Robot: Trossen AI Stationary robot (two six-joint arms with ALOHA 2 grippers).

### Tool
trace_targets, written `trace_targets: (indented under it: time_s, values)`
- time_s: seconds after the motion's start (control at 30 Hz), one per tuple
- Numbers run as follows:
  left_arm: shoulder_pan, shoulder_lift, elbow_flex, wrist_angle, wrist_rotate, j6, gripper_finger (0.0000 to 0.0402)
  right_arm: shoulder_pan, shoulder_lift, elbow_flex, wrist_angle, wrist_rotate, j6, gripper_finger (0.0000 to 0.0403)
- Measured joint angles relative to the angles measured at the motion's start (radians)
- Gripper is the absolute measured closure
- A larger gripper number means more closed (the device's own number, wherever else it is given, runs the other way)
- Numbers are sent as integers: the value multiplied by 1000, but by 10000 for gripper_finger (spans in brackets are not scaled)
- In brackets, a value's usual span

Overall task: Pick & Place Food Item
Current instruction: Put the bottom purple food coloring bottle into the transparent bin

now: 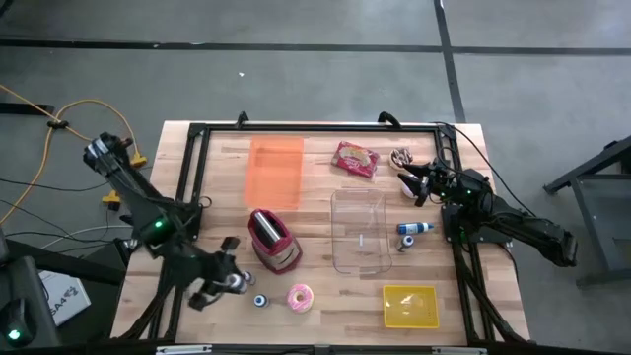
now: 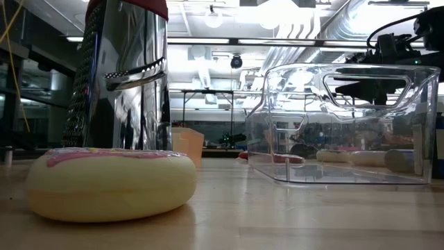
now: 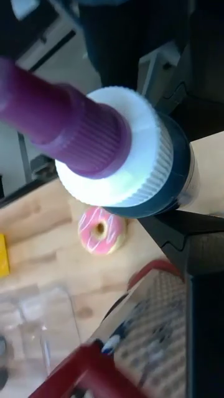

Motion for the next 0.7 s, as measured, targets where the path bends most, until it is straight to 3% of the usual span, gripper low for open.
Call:
trace_targets:
  time_s: [0.3,0.7]
  values:
    - [177,114,140,-19,100,96,252,0,0,0,0,0,0,192]
    - [209,124,289,-116,106,85,252,0,0,0,0,0,0,192]
